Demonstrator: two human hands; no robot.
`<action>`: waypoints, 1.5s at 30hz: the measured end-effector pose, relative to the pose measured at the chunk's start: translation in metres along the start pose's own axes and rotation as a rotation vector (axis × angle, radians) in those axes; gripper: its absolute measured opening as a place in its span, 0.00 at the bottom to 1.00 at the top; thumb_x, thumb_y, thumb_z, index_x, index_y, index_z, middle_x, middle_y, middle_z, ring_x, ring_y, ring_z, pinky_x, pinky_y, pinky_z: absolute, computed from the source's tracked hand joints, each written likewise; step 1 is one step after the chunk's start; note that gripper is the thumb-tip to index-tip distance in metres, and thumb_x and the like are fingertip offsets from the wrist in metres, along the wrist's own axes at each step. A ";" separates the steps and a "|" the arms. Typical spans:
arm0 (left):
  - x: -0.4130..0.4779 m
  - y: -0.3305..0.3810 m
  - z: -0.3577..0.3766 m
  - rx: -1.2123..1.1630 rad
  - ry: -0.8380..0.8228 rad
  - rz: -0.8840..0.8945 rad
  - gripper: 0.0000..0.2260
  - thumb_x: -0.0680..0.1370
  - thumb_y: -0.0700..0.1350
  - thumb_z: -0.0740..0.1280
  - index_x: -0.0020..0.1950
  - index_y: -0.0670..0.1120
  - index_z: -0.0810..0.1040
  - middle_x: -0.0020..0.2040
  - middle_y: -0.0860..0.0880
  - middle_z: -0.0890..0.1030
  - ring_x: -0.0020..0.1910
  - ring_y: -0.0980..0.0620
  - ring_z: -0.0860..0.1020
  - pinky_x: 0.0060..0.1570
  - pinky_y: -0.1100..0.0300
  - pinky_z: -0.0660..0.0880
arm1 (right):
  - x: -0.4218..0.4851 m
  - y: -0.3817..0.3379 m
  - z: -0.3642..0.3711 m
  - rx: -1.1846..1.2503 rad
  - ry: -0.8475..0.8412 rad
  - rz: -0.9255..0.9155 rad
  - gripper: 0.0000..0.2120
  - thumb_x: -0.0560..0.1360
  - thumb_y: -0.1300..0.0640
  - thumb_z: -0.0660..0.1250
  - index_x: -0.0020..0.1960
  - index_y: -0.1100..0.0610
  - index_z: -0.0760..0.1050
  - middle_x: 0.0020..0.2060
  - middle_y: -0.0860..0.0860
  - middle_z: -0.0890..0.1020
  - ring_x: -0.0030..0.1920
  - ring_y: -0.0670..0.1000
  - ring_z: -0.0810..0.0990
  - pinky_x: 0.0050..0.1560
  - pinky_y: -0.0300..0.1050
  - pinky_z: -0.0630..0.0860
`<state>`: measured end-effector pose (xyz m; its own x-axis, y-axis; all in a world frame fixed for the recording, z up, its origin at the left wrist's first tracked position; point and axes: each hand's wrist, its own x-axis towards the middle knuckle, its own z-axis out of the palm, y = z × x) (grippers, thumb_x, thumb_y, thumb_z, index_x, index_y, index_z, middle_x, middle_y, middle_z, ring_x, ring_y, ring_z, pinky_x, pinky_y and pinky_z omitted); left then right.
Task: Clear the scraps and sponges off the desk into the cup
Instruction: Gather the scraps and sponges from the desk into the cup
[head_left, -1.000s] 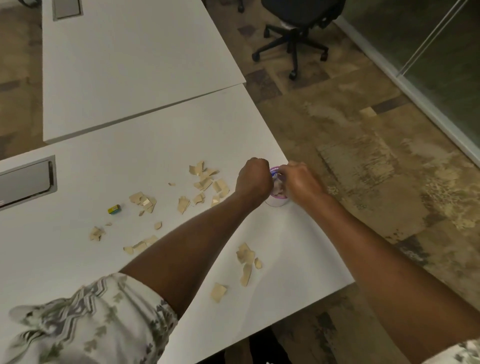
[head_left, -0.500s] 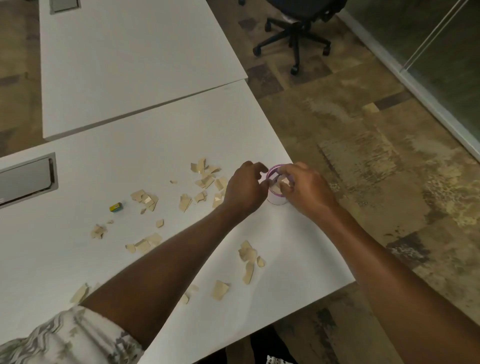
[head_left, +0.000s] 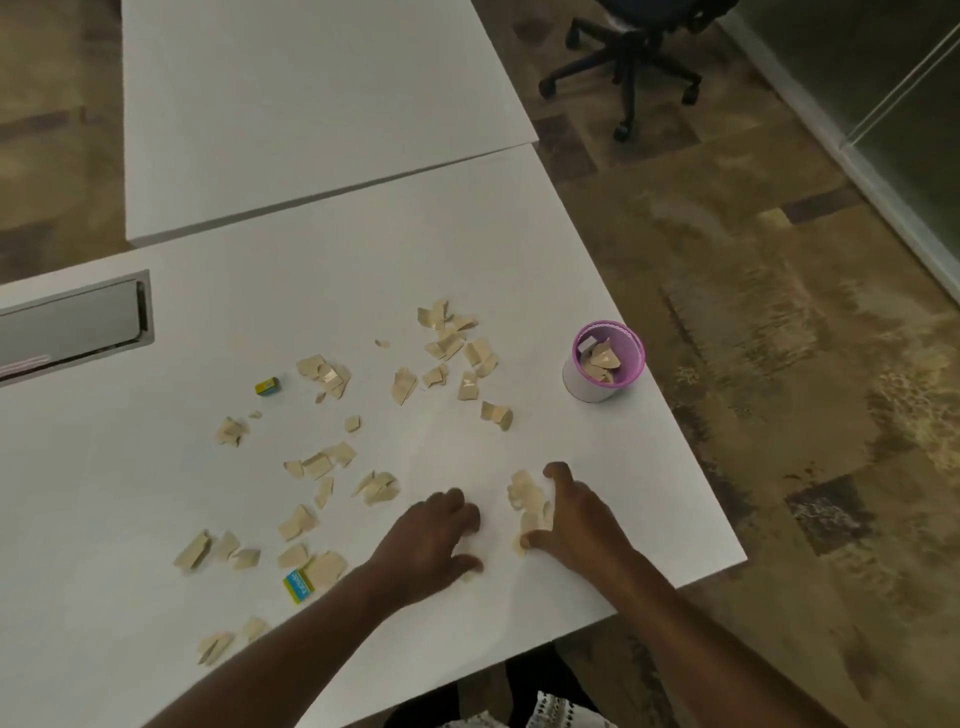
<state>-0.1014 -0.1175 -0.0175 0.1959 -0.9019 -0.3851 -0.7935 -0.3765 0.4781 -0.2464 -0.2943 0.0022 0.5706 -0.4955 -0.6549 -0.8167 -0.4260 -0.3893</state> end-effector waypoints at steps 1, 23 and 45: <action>-0.003 -0.004 0.004 0.037 -0.024 0.015 0.19 0.73 0.59 0.71 0.58 0.51 0.74 0.53 0.51 0.74 0.49 0.49 0.74 0.46 0.53 0.73 | 0.003 -0.002 0.006 -0.010 0.001 0.007 0.42 0.66 0.46 0.79 0.70 0.49 0.57 0.59 0.55 0.75 0.55 0.55 0.79 0.54 0.45 0.78; 0.039 -0.051 -0.035 0.015 0.356 -0.731 0.38 0.76 0.65 0.65 0.78 0.44 0.59 0.76 0.36 0.60 0.73 0.32 0.62 0.64 0.35 0.68 | 0.103 -0.077 -0.043 -0.103 0.287 -0.376 0.34 0.73 0.52 0.72 0.75 0.51 0.62 0.75 0.55 0.63 0.73 0.60 0.63 0.66 0.55 0.70; -0.006 -0.033 -0.014 -0.061 0.039 -0.608 0.50 0.75 0.64 0.67 0.81 0.55 0.33 0.78 0.43 0.26 0.79 0.37 0.31 0.77 0.33 0.48 | 0.078 -0.077 -0.004 -0.676 -0.092 -0.499 0.50 0.73 0.48 0.73 0.80 0.44 0.39 0.79 0.56 0.35 0.77 0.68 0.38 0.70 0.65 0.62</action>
<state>-0.0681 -0.1022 -0.0199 0.6251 -0.5284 -0.5745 -0.4988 -0.8366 0.2266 -0.1384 -0.3029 -0.0167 0.8178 -0.0778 -0.5702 -0.2264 -0.9545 -0.1944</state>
